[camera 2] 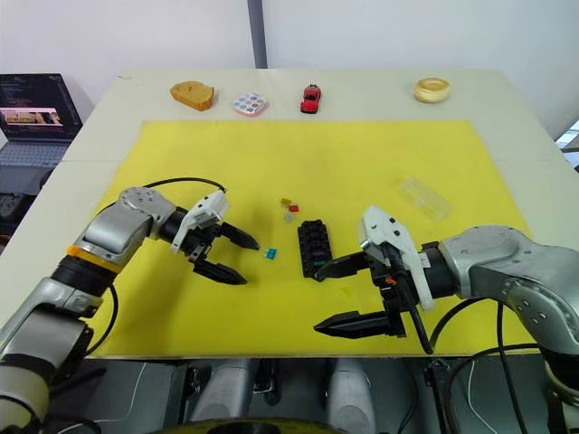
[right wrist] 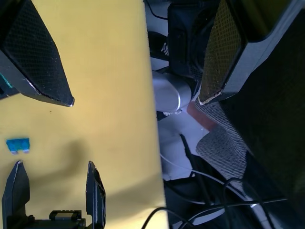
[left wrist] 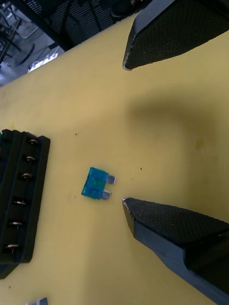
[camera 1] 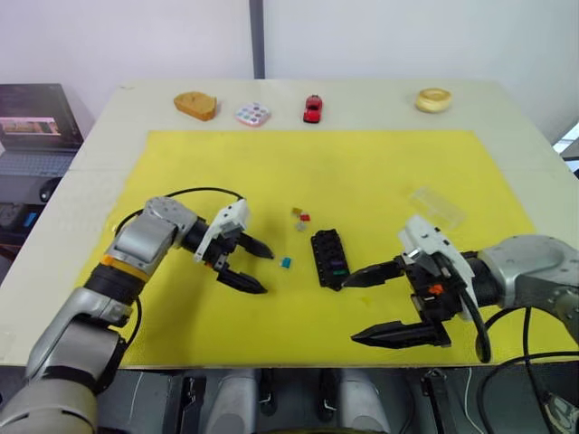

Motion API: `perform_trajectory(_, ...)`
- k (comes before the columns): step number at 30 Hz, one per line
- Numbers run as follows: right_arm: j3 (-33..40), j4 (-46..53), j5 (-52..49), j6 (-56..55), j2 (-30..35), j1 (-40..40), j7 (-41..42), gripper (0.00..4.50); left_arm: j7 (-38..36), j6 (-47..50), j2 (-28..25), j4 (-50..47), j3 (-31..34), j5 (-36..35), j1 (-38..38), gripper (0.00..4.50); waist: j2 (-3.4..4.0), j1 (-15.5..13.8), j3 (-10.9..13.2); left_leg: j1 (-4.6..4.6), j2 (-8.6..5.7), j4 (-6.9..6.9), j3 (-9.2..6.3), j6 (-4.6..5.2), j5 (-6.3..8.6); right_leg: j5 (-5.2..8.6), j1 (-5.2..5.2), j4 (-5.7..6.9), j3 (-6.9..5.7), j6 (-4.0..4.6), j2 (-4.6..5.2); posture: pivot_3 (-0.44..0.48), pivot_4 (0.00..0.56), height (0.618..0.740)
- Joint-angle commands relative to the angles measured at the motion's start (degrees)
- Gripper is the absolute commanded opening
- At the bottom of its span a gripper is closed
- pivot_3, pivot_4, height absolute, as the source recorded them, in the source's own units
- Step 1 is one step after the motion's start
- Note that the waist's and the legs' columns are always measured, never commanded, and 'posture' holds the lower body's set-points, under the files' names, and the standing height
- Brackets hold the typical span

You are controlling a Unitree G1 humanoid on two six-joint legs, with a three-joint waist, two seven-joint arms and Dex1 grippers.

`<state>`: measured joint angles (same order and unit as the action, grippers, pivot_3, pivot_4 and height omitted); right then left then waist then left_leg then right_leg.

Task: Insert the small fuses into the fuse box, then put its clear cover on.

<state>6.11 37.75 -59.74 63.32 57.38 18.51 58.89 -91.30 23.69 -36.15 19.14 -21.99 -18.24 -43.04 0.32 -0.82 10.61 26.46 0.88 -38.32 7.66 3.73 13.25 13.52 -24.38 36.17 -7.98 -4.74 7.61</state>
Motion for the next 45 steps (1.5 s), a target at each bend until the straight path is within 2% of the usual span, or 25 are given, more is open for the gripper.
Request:
perform_trajectory(1, 1.5, 1.5, -1.6, -1.2, -0.3, -0.1, -1.6, 4.42, -0.4, -2.8, 1.7, 3.9, 0.3, 2.3, -2.3, 4.50, -0.01, -0.1, 0.0, 0.00, 0.00, -0.01, 0.00, 0.00, 0.00, 0.00, 0.01, 0.00, -0.01, 0.00, 0.00, 0.000, 0.150, 0.740)
perform_trajectory(6, 0.6, 1.4, -1.1, -2.3, -0.8, -0.5, -3.2, 4.42, -1.2, -2.2, 6.1, 7.1, -0.7, 3.1, -4.2, 4.50, -0.03, -0.3, 0.0, -0.01, -0.02, -0.04, 0.00, 0.04, 0.00, -0.01, 0.05, 0.00, -0.03, -0.02, 0.00, 0.000, 0.150, 0.740)
perform_trajectory(10, 0.2, 1.5, -1.9, -2.1, -1.0, 0.0, -4.6, 4.42, -1.2, -2.5, 7.2, 6.5, -2.8, 3.3, -3.8, 4.50, -0.04, -0.7, 0.0, 0.00, -0.02, -0.10, 0.00, 0.10, 0.03, -0.02, 0.07, 0.01, -0.03, -0.04, -0.01, 0.000, 0.150, 0.740)
perform_trajectory(13, -0.1, 1.4, -2.6, -1.8, -1.2, 0.6, -5.9, 4.42, -1.2, -0.4, 7.4, 4.1, -4.7, 2.1, -3.0, 4.50, -0.04, -1.0, 0.0, 0.00, -0.02, -0.13, 0.00, 0.12, 0.04, -0.02, 0.08, 0.02, -0.03, -0.05, -0.01, 0.000, 0.150, 0.740)
perform_trajectory(20, -0.4, 0.8, -2.8, -2.5, -1.1, 0.9, -7.5, 4.42, -1.2, 7.1, 3.8, -2.1, -9.1, 0.3, 0.5, 4.50, -0.01, -1.1, 0.0, 0.02, 0.03, -0.54, 0.00, 0.52, 0.30, -0.02, 0.24, 0.03, -0.02, -0.05, -0.03, 0.000, 0.150, 0.740)
perform_trajectory(22, -0.5, 0.6, -2.4, -2.9, -1.2, 0.5, -7.5, 4.42, -1.2, 10.0, 3.9, -2.9, -8.4, -0.3, 1.4, 4.50, 0.00, -0.9, -0.1, 0.02, 0.04, -0.60, 0.00, 0.78, 0.47, -0.01, 0.27, 0.02, -0.01, -0.05, -0.02, 0.000, 0.150, 0.740)
perform_trajectory(30, -1.4, 0.1, -0.1, -4.9, -1.2, -0.6, -7.2, 4.42, 0.4, 21.8, 6.2, -2.4, -3.8, -3.4, 2.9, 4.50, -0.01, -0.4, -0.1, 0.01, 0.03, -0.71, 0.00, 0.78, 0.48, 0.00, 0.35, 0.02, -0.02, -0.08, -0.02, 0.000, 0.150, 0.740)
perform_trajectory(35, -2.0, -0.5, 1.0, -5.8, -1.3, -0.3, -7.1, 4.42, 1.3, 23.7, 5.8, -3.8, -4.0, -3.3, 5.1, 4.50, 0.01, 0.2, -0.2, -0.01, 0.03, -0.72, 0.01, 0.65, 0.41, 0.01, 0.38, 0.02, -0.02, -0.11, -0.01, 0.000, 0.150, 0.740)
perform_trajectory(36, -2.2, -0.6, 1.3, -6.0, -1.4, -0.1, -7.2, 4.50, 1.9, 24.0, 6.2, -3.3, -3.8, -3.3, 5.5, 3.97, 0.01, 0.2, -0.2, -0.02, 0.03, -0.72, 0.01, 0.65, 0.41, 0.01, 0.38, 0.02, -0.02, -0.11, -0.01, 0.000, 0.150, 0.740)
perform_trajectory(37, -2.4, -0.7, 1.5, -6.2, -1.4, 0.0, -7.2, 4.50, 2.4, 24.4, 6.4, -2.9, -3.8, -3.2, 5.9, 3.73, 0.02, 0.2, -0.2, -0.02, 0.03, -0.72, 0.01, 0.65, 0.41, 0.02, 0.38, 0.02, -0.02, -0.12, -0.01, 0.000, 0.150, 0.740)
perform_trajectory(38, -2.4, -0.8, 1.7, -6.3, -1.5, 0.0, -7.1, 4.50, 3.0, 24.8, 6.6, -2.6, -3.7, -3.2, 6.2, 3.27, 0.02, 0.2, -0.2, -0.02, 0.03, -0.72, 0.01, 0.65, 0.42, 0.01, 0.38, 0.02, -0.01, -0.12, -0.01, 0.000, 0.150, 0.740)
perform_trajectory(44, -2.3, -0.9, 2.4, -7.0, -1.4, -0.7, -7.1, 4.50, 6.8, 25.4, 8.6, -1.8, -1.7, -3.5, 8.8, 0.21, 0.06, 0.2, -0.2, -0.02, 0.03, -0.71, 0.02, 0.65, 0.42, 0.02, 0.37, 0.01, -0.01, -0.13, 0.00, 0.000, 0.150, 0.740)
perform_trajectory(45, -2.2, -0.8, 2.5, -7.2, -1.3, -1.0, -7.0, 4.50, 7.6, 25.5, 9.0, -1.7, -1.2, -3.5, 9.2, 0.10, 0.10, 0.2, -0.3, -0.03, 0.03, -0.72, 0.02, 0.64, 0.42, 0.02, 0.38, 0.01, -0.01, -0.12, 0.01, 0.000, 0.150, 0.740)
